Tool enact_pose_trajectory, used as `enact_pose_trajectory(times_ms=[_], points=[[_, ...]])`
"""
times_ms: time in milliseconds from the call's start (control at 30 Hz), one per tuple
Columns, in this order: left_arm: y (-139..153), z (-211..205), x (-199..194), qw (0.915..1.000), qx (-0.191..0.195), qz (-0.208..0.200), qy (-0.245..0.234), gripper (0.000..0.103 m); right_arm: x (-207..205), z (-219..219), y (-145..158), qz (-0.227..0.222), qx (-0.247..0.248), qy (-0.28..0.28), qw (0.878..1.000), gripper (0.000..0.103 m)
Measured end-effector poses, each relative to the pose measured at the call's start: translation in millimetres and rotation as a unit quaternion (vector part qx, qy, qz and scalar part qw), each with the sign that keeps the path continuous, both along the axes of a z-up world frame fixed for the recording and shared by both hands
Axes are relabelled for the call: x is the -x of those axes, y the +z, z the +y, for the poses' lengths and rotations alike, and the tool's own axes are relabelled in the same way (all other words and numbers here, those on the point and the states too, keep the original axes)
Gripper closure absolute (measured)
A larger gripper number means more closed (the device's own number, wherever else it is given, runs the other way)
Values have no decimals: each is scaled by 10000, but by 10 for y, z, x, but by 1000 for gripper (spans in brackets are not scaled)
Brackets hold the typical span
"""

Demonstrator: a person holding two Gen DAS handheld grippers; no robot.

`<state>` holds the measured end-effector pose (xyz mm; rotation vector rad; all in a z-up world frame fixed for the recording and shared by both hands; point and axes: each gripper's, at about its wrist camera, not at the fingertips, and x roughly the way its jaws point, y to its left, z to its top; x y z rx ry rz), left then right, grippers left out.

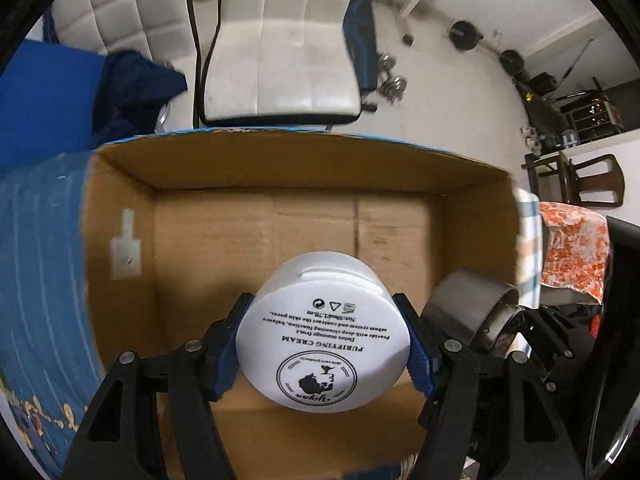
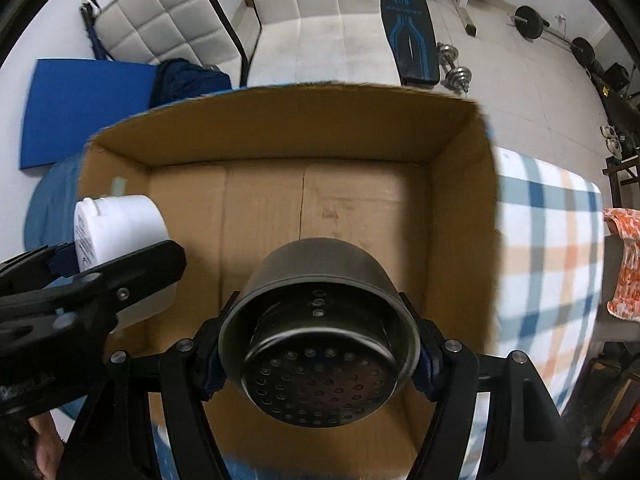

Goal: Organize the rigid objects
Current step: 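Carry both held containers into the cardboard box and open both tools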

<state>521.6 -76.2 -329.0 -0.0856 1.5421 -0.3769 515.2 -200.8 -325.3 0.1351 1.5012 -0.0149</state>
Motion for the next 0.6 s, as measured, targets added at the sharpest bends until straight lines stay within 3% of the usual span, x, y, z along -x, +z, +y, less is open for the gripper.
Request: enact_pose_trajectory(times_ms=[167, 467, 600], points=[[-414, -44, -219, 9988, -2, 485, -3, 38, -349, 18, -427, 236, 236, 65, 9994, 30], [-722, -199, -301, 9962, -423, 727, -210, 37, -624, 19, -897, 580, 310, 146, 9977, 30], [-676, -188, -260, 9962, -351, 786, -136, 29, -657, 10, -1019, 710, 246, 111, 9971, 29]])
